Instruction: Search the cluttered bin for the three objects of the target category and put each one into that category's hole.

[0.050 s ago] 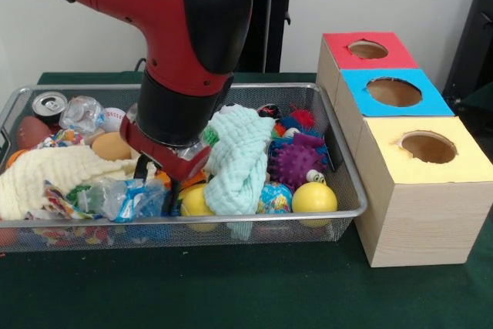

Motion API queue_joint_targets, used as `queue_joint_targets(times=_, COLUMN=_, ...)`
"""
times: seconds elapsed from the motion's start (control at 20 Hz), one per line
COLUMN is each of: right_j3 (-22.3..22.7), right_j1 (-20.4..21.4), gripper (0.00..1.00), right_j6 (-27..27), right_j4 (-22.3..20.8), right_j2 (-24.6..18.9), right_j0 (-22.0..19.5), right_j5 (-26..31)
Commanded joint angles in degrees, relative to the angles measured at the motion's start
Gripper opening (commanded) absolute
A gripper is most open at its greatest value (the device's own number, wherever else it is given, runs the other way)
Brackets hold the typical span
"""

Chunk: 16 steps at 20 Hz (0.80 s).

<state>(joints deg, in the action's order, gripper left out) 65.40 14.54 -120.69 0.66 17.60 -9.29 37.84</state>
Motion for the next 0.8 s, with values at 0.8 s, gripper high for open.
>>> queue_joint_targets(times=0.8, right_j3=10.3, right_j1=5.0, gripper=0.0, right_j6=-5.1, right_j4=1.8, right_j2=-9.0, right_j0=-2.4, right_j5=-8.7)
